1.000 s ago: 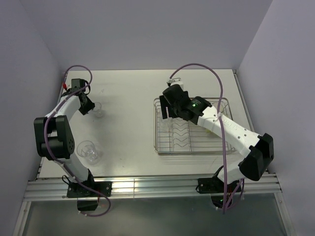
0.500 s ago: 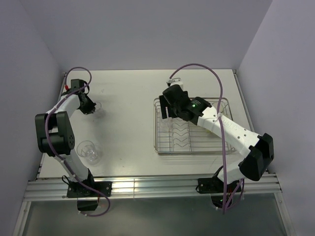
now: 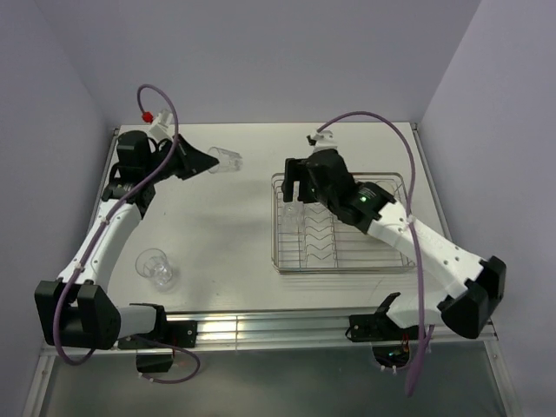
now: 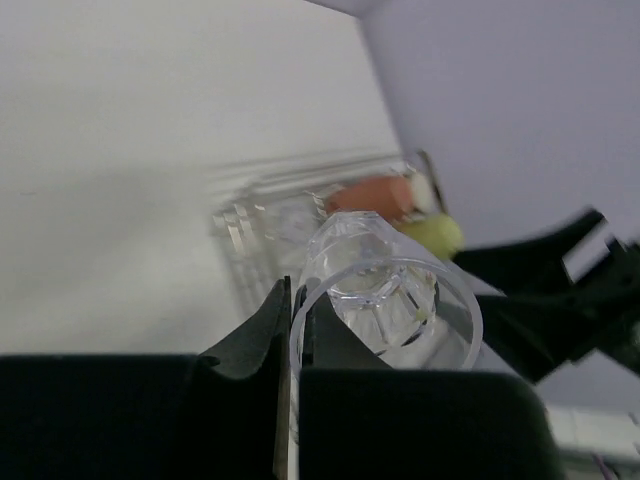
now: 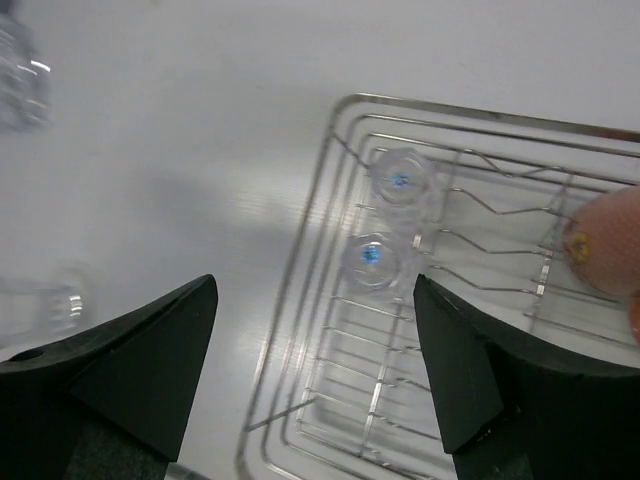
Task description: Load the cups into the dish rack
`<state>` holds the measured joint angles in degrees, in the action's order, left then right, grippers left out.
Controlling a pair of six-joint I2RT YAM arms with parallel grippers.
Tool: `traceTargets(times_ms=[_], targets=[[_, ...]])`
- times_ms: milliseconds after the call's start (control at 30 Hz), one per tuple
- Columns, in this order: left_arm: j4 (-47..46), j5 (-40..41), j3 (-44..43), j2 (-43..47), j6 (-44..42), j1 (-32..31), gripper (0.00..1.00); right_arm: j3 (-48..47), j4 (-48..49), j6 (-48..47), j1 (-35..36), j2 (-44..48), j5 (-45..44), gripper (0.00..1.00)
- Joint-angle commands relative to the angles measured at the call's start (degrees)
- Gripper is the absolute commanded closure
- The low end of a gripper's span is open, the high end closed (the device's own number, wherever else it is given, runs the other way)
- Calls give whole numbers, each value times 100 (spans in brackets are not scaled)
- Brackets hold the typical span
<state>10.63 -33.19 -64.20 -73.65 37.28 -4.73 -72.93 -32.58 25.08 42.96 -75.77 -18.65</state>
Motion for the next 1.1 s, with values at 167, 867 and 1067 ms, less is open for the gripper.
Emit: traceTargets(times_ms=[167,867,1067], targets=[[-4312,-3211,1190,-115,2429,-256,100,973,3133,357,-59,1450,2198,7],[-7793,-3378,1419,-378,4761,-898,100,1307,4954,788,-68,1170,3843,5],[-8411,-3317,1455,-528,5307,-907,100,1342,5182,937,-68,1082,4150,6]])
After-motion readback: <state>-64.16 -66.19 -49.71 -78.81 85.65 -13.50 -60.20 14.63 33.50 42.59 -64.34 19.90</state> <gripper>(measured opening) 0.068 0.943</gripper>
